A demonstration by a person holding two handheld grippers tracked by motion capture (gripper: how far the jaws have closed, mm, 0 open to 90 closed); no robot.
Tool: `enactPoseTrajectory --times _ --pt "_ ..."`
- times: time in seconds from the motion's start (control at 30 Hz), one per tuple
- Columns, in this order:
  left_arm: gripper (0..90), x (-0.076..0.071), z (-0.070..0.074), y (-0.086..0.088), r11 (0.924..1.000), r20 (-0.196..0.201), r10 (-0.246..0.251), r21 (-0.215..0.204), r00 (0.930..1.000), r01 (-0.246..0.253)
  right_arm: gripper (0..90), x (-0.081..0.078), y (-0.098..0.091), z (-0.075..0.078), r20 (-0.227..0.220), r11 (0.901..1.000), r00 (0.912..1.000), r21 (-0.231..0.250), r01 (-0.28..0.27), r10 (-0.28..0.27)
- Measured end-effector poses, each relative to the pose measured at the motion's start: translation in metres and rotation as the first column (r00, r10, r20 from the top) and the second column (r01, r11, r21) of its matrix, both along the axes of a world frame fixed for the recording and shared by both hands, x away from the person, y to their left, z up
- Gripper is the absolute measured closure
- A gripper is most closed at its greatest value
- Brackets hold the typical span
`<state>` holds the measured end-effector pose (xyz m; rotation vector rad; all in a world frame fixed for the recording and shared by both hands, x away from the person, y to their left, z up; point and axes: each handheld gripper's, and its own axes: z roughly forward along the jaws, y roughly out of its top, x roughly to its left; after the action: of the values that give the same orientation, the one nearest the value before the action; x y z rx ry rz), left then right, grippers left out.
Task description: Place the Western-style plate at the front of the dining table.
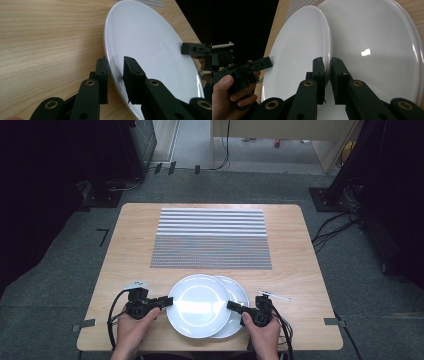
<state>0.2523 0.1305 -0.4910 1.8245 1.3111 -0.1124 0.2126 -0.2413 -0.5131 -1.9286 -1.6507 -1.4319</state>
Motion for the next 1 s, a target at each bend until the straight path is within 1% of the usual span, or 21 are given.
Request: enactPoseTrajectory --times 0.07,0.17,0.23,0.27,0.33,0.4,0.43,0.5,0.57,0.6,0.7,0.8,1.0 --pt "75.0 0.000 0.000 -0.001 1.0000 0.002 0.000 0.005 1.0000 0.000 82.8 0.000 0.000 0.000 0.004 1.0000 1.0000 -0.004 0.006 -0.006" --pt "75.0 -0.001 0.001 -0.001 1.0000 0.003 -0.001 0.002 1.0000 0.001 83.4 -0.001 0.000 0.000 -0.002 0.9999 0.9999 -0.002 0.016 -0.016" --pt "75.1 -0.001 0.001 -0.001 1.0000 0.005 -0.006 0.002 1.0000 0.006 84.4 0.000 -0.001 0.000 -0.010 0.9995 0.9996 0.018 0.025 -0.025" --pt "75.2 -0.002 0.001 -0.002 1.0000 0.005 -0.006 -0.002 1.0000 0.006 85.0 0.000 -0.002 0.000 -0.014 0.9992 0.9995 0.027 0.028 -0.028" --pt "75.9 -0.002 0.001 -0.002 0.9997 0.012 -0.008 -0.022 0.9999 0.008 86.3 0.000 -0.005 0.001 -0.024 0.9978 0.9989 0.052 0.042 -0.040" --pt "77.0 -0.003 0.001 -0.003 0.9991 0.009 -0.012 -0.040 0.9999 0.013 87.4 0.000 -0.008 0.001 -0.026 0.9958 0.9982 0.073 0.055 -0.053" --pt "77.3 -0.003 0.001 -0.004 0.9990 0.007 -0.015 -0.042 0.9999 0.015 87.7 0.000 -0.010 0.002 -0.028 0.9947 0.9978 0.083 0.062 -0.060" --pt "77.1 -0.003 0.000 -0.006 0.9989 0.005 -0.014 -0.044 0.9999 0.014 87.8 0.000 -0.012 0.004 -0.021 0.9942 0.9974 0.081 0.070 -0.069" --pt "77.1 -0.003 -0.001 -0.007 0.9984 -0.004 -0.009 -0.056 1.0000 0.009 87.9 0.000 -0.013 0.004 -0.018 0.9939 0.9969 0.078 0.078 -0.077" --pt "77.1 -0.003 -0.002 -0.007 0.9982 -0.009 -0.008 -0.060 0.9999 0.007 87.9 0.000 -0.014 0.005 -0.024 0.9935 0.9968 0.082 0.078 -0.077" --pt "76.8 -0.002 -0.003 -0.008 0.9980 -0.015 -0.010 -0.062 0.9998 0.009 88.0 0.002 -0.017 0.006 -0.034 0.9904 0.9970 0.117 0.073 -0.070" --pt "76.8 -0.001 -0.001 -0.010 0.9972 -0.015 -0.010 -0.074 0.9998 0.009 88.0 0.004 -0.020 0.010 -0.028 0.9912 0.9974 0.113 0.069 -0.066" --pt "76.8 0.003 0.005 -0.013 0.9950 -0.007 -0.010 -0.099 0.9999 0.009 87.9 0.010 -0.027 0.012 -0.045 0.9868 0.9965 0.143 0.076 -0.070"
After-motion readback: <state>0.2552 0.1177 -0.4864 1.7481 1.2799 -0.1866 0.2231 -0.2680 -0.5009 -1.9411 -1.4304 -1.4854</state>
